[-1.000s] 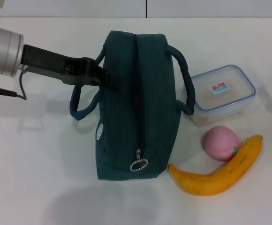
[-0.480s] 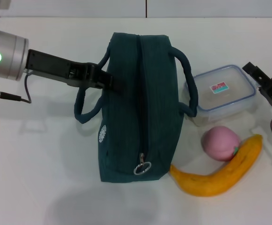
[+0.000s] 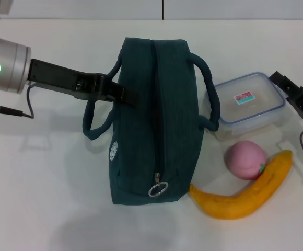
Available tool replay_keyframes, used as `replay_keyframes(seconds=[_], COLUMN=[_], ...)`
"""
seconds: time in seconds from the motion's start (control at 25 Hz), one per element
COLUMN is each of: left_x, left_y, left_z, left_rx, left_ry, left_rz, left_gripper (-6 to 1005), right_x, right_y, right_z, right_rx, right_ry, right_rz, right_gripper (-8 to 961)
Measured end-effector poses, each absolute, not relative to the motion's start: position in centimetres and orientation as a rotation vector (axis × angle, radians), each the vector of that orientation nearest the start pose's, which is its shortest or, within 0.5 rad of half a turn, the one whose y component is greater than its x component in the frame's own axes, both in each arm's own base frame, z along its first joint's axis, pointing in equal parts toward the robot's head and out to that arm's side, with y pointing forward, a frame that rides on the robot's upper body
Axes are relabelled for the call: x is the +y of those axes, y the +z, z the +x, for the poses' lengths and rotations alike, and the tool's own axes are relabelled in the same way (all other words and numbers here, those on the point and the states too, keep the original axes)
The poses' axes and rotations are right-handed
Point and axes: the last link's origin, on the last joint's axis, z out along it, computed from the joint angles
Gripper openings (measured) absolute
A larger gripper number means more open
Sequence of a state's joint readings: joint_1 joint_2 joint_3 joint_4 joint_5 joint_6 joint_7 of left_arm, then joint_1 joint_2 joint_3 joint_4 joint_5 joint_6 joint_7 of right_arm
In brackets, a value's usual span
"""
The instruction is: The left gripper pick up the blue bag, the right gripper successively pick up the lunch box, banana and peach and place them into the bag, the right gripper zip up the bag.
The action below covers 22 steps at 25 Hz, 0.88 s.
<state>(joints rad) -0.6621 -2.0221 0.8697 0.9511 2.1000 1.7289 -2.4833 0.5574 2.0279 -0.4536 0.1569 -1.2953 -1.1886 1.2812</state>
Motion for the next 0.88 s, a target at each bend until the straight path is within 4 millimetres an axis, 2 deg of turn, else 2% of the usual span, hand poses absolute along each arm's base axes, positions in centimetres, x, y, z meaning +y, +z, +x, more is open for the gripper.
replay_keyframes(seconds=[0.16,0.6,0.8,0.88], left_x=[35.72,35.7,35.65,35.63], left_y=[3.59,3.55,3.51,3.47], left_z=[-19.24,-19.25,-19.25,-19.23], left_rx=[-1.618,-1.604,-1.606,-1.607], left_ry=[-0.412,-0.413,-0.413,-0.413], left_rz=[-2.694,-2.701,-2.703,-2.704], left_gripper=[71,71,72,72], right_x=[32.94,32.64,32.56,32.52], right_y=[-4.4,-4.46,-4.36,-4.38], right_z=[31.53,31.26,31.1,31.11], right_rx=[1.532,1.523,1.55,1.592], right_ry=[1.278,1.286,1.321,1.345], right_rz=[-1.597,-1.64,-1.627,-1.599], right_gripper=[403,177,99,99])
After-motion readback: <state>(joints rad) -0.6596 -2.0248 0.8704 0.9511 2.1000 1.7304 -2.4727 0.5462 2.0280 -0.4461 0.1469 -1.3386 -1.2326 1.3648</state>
